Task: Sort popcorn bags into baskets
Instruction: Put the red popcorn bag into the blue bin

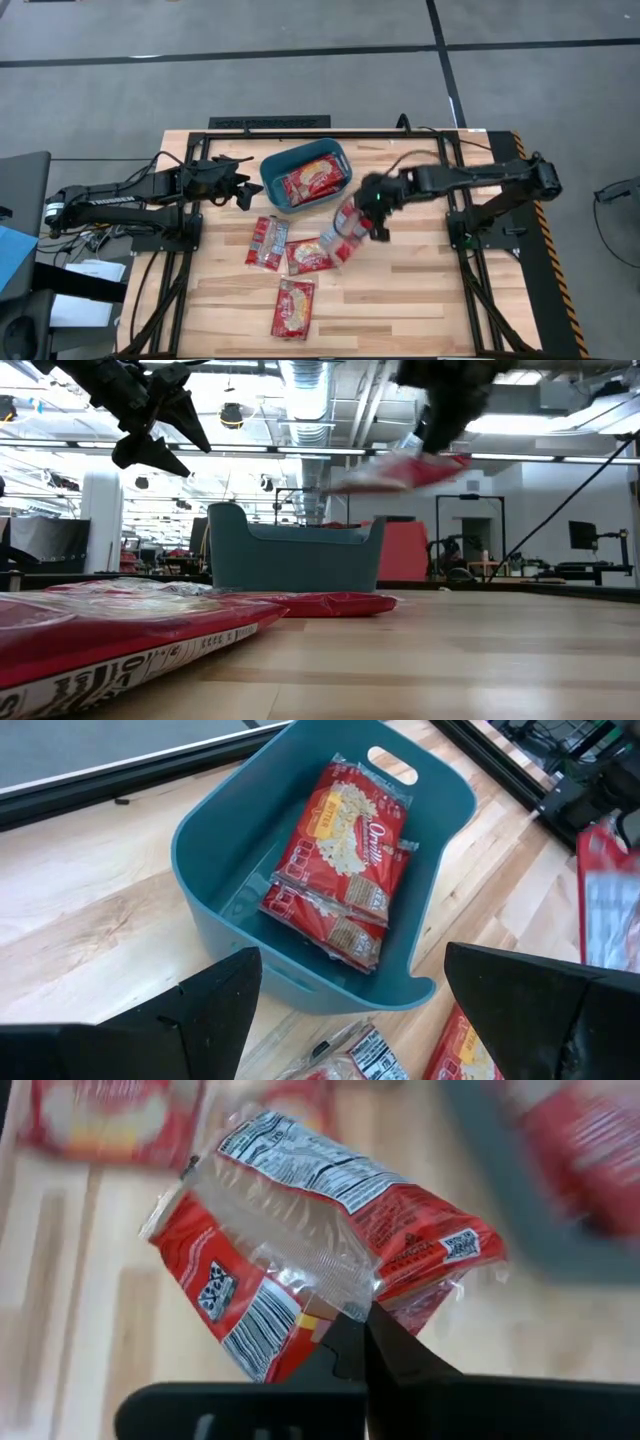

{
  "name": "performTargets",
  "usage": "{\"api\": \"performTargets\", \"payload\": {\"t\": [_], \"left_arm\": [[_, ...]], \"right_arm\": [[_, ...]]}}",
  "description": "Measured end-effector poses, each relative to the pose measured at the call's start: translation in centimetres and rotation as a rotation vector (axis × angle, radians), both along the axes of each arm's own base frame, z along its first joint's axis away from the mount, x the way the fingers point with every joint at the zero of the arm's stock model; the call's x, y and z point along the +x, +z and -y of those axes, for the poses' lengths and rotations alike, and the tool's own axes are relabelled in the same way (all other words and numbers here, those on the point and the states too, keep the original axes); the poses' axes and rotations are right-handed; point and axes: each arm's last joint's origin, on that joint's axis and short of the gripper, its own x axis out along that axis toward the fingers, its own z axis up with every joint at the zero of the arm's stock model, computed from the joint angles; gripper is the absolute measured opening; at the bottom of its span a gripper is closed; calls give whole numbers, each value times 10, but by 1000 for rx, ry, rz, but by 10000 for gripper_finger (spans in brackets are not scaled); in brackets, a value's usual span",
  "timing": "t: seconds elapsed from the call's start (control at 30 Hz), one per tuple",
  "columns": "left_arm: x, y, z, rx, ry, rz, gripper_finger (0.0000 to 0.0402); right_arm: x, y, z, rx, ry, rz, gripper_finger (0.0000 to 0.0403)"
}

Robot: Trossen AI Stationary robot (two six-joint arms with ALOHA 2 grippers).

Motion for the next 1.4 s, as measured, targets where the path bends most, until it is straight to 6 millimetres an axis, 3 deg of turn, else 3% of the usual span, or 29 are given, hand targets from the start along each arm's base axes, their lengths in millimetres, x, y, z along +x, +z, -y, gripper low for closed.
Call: {"api": "performTargets", "payload": {"t": [0.17, 0.33, 0.73, 0.87, 1.03, 1.4], "left_arm": [[0, 0, 0, -6, 4, 4, 303], [0, 0, 0, -8, 23, 9, 303], [-1, 1, -4, -5, 94, 19, 303], [-2, 1, -6, -12, 112, 27, 303], [-3, 1, -8, -21, 130, 33, 303], [-3, 1, -8, -32, 149, 44, 303]], "right_arm": [[14, 28, 41, -67, -87, 115, 3], [30, 35, 89, -67, -200, 180, 3], [68, -23, 164, 22, -354, 126, 4], [73, -33, 177, 57, -402, 107, 9], [74, -37, 180, 74, -414, 88, 34], [64, -27, 186, 12, -412, 68, 153]]}}
